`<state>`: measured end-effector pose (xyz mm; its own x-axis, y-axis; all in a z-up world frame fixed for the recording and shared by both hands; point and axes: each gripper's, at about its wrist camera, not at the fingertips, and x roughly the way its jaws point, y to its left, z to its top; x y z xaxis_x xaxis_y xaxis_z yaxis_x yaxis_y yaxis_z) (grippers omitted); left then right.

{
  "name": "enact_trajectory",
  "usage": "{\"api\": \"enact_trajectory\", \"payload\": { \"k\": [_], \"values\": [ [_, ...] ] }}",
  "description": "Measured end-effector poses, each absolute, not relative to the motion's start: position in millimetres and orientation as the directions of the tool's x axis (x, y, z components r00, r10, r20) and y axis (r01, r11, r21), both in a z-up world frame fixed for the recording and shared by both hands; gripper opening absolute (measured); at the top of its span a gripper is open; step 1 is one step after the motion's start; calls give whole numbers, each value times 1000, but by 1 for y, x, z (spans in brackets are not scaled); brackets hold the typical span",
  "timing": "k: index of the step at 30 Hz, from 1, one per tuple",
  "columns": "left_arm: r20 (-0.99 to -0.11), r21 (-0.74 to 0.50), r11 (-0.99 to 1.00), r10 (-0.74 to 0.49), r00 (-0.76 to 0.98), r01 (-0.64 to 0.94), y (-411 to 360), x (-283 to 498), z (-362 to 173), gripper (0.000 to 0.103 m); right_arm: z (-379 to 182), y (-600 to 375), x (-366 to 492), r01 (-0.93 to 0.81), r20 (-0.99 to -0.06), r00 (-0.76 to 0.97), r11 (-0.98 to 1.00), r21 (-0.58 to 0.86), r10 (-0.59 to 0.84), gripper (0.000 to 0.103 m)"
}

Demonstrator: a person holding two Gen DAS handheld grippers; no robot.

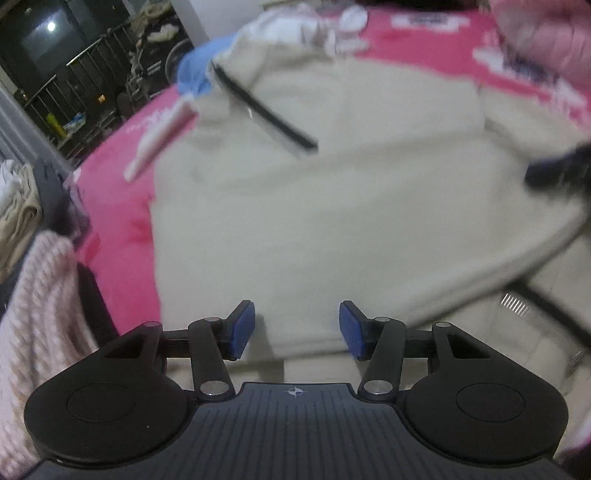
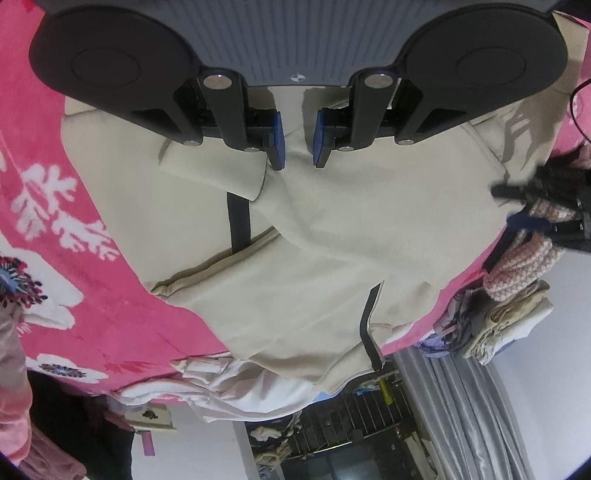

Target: Fold clothes

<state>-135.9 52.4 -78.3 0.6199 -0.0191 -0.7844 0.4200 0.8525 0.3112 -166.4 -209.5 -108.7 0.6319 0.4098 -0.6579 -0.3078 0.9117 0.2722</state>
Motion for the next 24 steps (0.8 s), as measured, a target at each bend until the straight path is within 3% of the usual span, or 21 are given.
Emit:
{"api": "enact_trajectory", "payload": {
  "k": [5, 8, 15, 18, 24],
  "values": [
    [-758, 265, 908, -11, 652, 324, 60, -139, -86, 53, -102, -207, -170, -320, -664, 635, 916, 240, 396, 18],
    [-731, 255, 934, 17, 682, 250, 60, -149, -86, 53, -88, -216, -179, -303, -658, 644, 920, 247, 389, 26],
    [-701, 227, 959, 40, 712, 170, 58, -159, -89, 53, -99, -231, -176, -233, -715, 618, 945, 230, 327, 24],
    [-697, 216, 964, 39, 716, 158, 59, -159, -90, 53, -88, -232, -172, -182, -712, 638, 956, 230, 292, 18],
    [-670, 234, 961, 46, 741, 151, 58, -165, -94, 53, -55, -221, -187, -214, -585, 763, 961, 174, 276, 19]
  ]
}}
